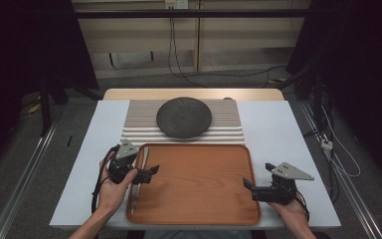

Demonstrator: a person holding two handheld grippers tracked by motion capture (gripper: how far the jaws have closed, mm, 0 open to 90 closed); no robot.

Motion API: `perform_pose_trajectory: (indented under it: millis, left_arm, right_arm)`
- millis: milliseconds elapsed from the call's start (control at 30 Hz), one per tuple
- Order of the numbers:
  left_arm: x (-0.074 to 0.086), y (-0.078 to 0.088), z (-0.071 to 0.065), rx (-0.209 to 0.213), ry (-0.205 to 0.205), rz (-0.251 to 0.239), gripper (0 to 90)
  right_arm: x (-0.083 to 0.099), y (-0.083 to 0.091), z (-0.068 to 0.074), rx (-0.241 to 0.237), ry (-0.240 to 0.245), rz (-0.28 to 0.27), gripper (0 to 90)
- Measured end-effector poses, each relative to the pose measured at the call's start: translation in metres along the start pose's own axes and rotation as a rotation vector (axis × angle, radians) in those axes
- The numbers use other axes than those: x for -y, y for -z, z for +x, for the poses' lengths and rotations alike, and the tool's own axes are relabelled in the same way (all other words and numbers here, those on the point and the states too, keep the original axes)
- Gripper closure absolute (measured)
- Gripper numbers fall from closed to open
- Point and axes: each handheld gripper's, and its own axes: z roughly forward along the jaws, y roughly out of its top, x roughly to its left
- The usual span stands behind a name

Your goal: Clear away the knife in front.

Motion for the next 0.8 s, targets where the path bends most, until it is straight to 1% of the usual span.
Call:
perform_pose_trajectory:
  millis: [67, 100, 167, 200, 267, 367, 500, 600, 667, 733, 800]
  left_arm:
    - [0.003, 0.001, -0.001, -0.011, -0.004, -0.001, 6.7]
    - [0.007, 0.0, -0.002, -0.025, 0.005, 0.001, 7.0]
    - [0.011, 0.0, -0.001, -0.023, 0.021, 0.006, 7.2]
    - [0.012, 0.001, -0.001, -0.022, 0.019, 0.009, 7.2]
    - [0.013, 0.005, 0.0, -0.033, 0.017, 0.001, 7.3]
    - [0.015, 0.012, 0.003, -0.042, 0.026, -0.014, 7.3]
    - [0.021, 0.018, 0.006, -0.051, 0.033, -0.008, 7.3]
    - [0.024, 0.022, 0.009, -0.057, 0.046, -0.011, 7.3]
    - [0.026, 0.024, 0.01, -0.065, 0.048, -0.011, 7.3]
    - [0.029, 0.024, 0.011, -0.084, 0.062, -0.007, 7.3]
    - [0.032, 0.026, 0.012, -0.086, 0.069, -0.004, 7.5]
  right_arm:
    - [0.0, 0.0, 0.0, 0.0, -0.001, 0.0, 1.5]
    - [0.0, 0.0, 0.0, 0.0, -0.001, 0.001, 1.5]
    - [0.0, 0.0, 0.0, 0.0, 0.001, -0.001, 1.5]
    - [0.0, 0.0, 0.0, 0.0, 0.004, 0.0, 1.5]
    - [0.0, 0.001, 0.0, 0.003, -0.002, 0.001, 1.5]
    - [0.001, 0.002, 0.0, 0.005, -0.003, 0.0, 1.5]
    - [0.002, 0.003, -0.001, 0.011, -0.008, 0.0, 1.5]
    - [0.002, 0.003, 0.0, 0.014, -0.008, -0.001, 1.5]
    - [0.002, 0.003, 0.0, 0.013, -0.006, -0.001, 1.5]
    - [0.002, 0.004, 0.0, 0.017, -0.008, 0.001, 1.5]
    - [0.002, 0.004, -0.001, 0.02, -0.008, 0.002, 1.5]
